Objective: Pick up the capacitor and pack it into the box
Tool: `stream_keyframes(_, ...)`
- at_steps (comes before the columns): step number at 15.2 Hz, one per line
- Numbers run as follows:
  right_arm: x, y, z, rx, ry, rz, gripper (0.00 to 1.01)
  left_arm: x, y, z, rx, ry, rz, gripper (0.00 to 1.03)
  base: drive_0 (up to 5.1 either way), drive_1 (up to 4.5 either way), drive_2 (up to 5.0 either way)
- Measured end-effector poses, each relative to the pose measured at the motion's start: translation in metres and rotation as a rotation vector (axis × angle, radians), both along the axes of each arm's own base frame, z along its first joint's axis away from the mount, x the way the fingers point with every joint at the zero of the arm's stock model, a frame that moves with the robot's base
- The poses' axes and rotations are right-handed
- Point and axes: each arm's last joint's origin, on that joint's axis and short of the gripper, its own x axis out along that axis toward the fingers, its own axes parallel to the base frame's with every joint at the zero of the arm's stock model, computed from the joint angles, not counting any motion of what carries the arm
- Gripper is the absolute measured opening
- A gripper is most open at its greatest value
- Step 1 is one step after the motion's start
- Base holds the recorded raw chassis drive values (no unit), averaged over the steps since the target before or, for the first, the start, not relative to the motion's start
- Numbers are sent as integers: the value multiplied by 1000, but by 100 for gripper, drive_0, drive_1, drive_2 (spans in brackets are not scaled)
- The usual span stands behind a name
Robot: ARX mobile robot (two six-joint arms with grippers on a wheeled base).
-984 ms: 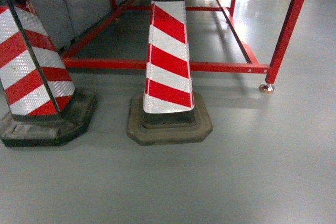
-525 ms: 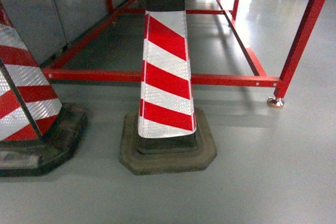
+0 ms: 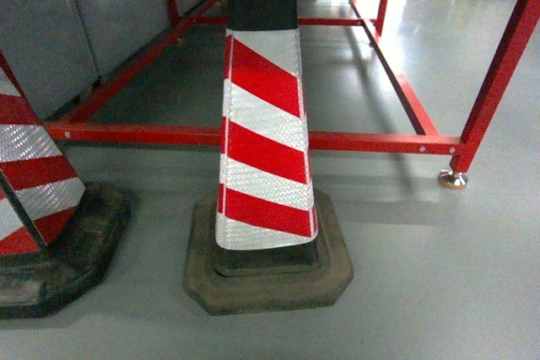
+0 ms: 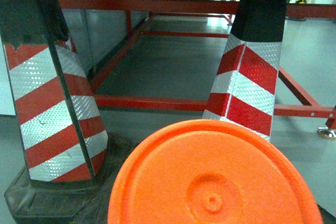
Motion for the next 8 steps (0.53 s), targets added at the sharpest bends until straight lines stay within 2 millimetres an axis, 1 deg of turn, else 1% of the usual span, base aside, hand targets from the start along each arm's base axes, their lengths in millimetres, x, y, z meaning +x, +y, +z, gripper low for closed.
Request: stream_keyframes(8, 0, 0, 0, 0, 1, -2, 98, 0, 0, 0, 1, 1, -2, 43, 0, 0, 0)
